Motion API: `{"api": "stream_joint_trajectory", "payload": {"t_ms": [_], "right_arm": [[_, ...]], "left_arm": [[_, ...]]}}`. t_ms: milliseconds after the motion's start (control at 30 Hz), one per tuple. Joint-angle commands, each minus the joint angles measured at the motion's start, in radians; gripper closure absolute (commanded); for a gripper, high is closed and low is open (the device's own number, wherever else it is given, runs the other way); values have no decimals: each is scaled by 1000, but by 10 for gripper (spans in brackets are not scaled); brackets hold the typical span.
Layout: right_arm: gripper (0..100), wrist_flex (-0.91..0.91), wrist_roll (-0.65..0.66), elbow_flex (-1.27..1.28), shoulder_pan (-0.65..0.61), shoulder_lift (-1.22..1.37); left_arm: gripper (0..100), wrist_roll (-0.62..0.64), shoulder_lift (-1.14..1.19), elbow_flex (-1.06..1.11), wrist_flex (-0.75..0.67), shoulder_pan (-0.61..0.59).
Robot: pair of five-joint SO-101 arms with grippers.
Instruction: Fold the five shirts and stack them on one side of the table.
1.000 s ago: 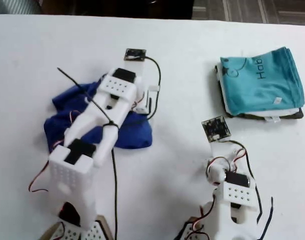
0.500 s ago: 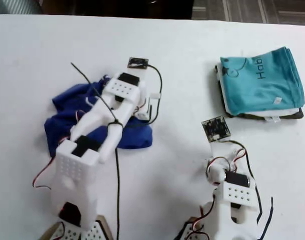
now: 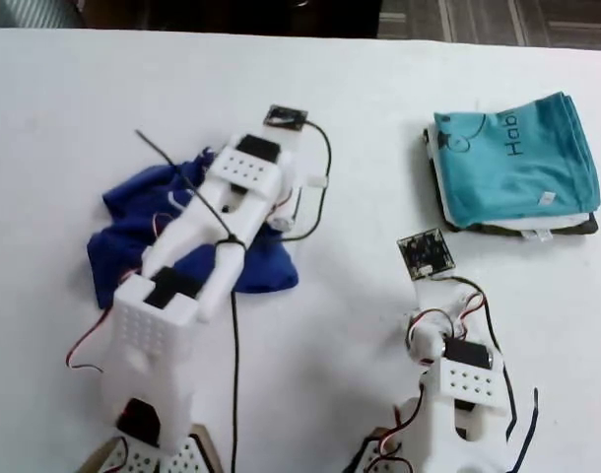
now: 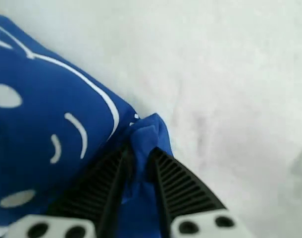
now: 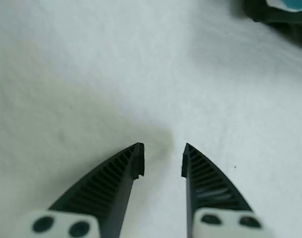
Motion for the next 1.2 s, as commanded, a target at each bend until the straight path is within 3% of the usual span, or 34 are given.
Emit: {"api": "stream_joint_trajectory", "payload": {"t_ms": [0, 133, 333, 500, 700, 933, 1167], "right_arm": [[865, -18, -5, -5, -5, -27], [865, -18, -5, -5, -7, -27], [865, -18, -5, -5, -7, -28], [865, -18, -6, -12, -4, -30], [865, 65, -158, -141, -16, 10], [865, 154, -164, -356, -125, 163], [865, 217, -166, -548, -269, 292]], "left_arm": [[972, -9, -17, -185, 175, 8], [973, -11, -17, -381, 373, 5], [973, -23, -104, -397, 370, -20], [973, -236, -256, -374, 371, -92], [973, -385, -588, -157, 370, -256], [973, -535, -875, 203, 358, -532], [973, -651, -1013, 390, 353, -750]]}}
